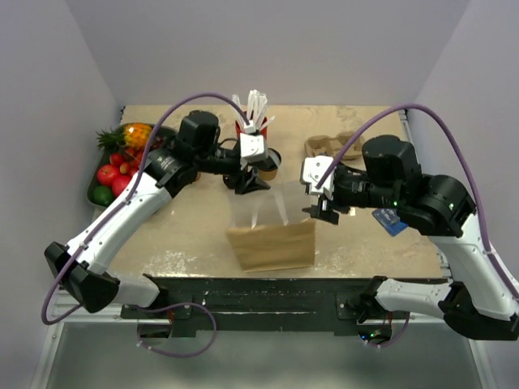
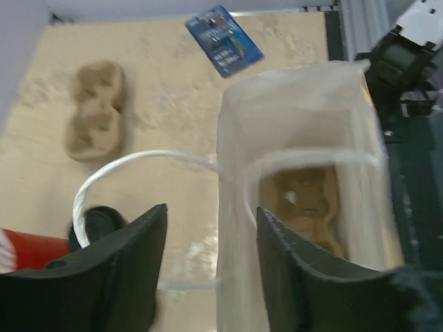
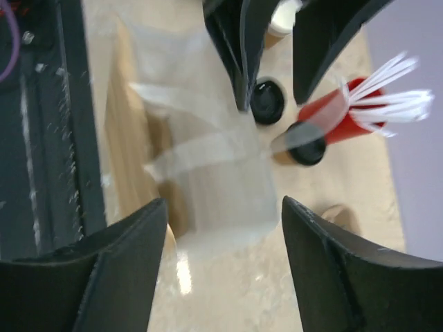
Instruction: Pack the takeout coffee
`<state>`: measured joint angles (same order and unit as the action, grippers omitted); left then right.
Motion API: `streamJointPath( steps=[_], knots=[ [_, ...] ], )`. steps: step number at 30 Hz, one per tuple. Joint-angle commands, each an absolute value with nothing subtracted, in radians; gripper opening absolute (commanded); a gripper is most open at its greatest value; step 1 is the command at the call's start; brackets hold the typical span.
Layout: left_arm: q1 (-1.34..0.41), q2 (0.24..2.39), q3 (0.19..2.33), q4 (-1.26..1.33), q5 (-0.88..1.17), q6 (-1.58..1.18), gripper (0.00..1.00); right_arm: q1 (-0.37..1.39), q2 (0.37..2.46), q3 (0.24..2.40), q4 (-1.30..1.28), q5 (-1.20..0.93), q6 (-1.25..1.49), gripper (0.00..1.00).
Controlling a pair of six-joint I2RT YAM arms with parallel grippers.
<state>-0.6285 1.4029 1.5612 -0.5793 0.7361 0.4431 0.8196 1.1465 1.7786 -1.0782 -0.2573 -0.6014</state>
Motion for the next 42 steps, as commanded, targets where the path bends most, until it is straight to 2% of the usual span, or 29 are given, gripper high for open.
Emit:
streamJointPath(
  steps=[1, 3, 8, 11, 15, 18, 25, 28, 32, 35, 40, 42],
  knots=[
    [-0.626, 1.256, 1.430, -0.570, 0.808, 0.382, 0.63, 0.818, 1.066, 1.730, -1.208, -0.354, -0.572, 0.75],
    [-0.626, 1.244, 1.448, -0.590, 0.778, 0.380, 0.71, 0.818, 1.092, 1.817, -1.226, -0.321, -0.593, 0.79],
    [-0.623, 1.236, 1.534, -0.569, 0.678, 0.419, 0.73, 0.818, 1.152, 1.925, -1.100, -0.209, -0.575, 0.82],
    [-0.615, 1.250, 1.612, -0.590, 0.670, 0.416, 0.74, 0.818, 1.178, 1.860, -1.060, -0.218, -0.566, 0.80],
    [-0.612, 1.223, 1.615, -0.615, 0.658, 0.428, 0.74, 0.818, 1.195, 1.728, -0.988, -0.235, -0.591, 0.80],
    [-0.609, 1.192, 1.579, -0.663, 0.605, 0.433, 0.74, 0.818, 1.212, 1.646, -0.933, -0.230, -0.604, 0.81],
    [-0.597, 1.147, 1.448, -0.733, 0.545, 0.396, 0.74, 0.813, 1.293, 1.600, -0.896, -0.229, -0.624, 0.80],
    [-0.583, 1.128, 1.399, -0.706, 0.529, 0.373, 0.74, 0.808, 1.316, 1.585, -0.908, -0.259, -0.647, 0.77],
    [-0.552, 1.126, 1.364, -0.700, 0.470, 0.391, 0.74, 0.802, 1.350, 1.585, -0.939, -0.317, -0.666, 0.63],
    [-0.516, 1.138, 1.377, -0.706, 0.430, 0.454, 0.74, 0.799, 1.387, 1.601, -0.969, -0.354, -0.687, 0.56],
    [-0.408, 1.180, 1.419, -0.692, 0.420, 0.479, 0.73, 0.785, 1.456, 1.657, -1.051, -0.411, -0.727, 0.49],
    [-0.388, 1.189, 1.428, -0.675, 0.425, 0.473, 0.73, 0.781, 1.471, 1.683, -1.072, -0.425, -0.742, 0.41]
  ],
)
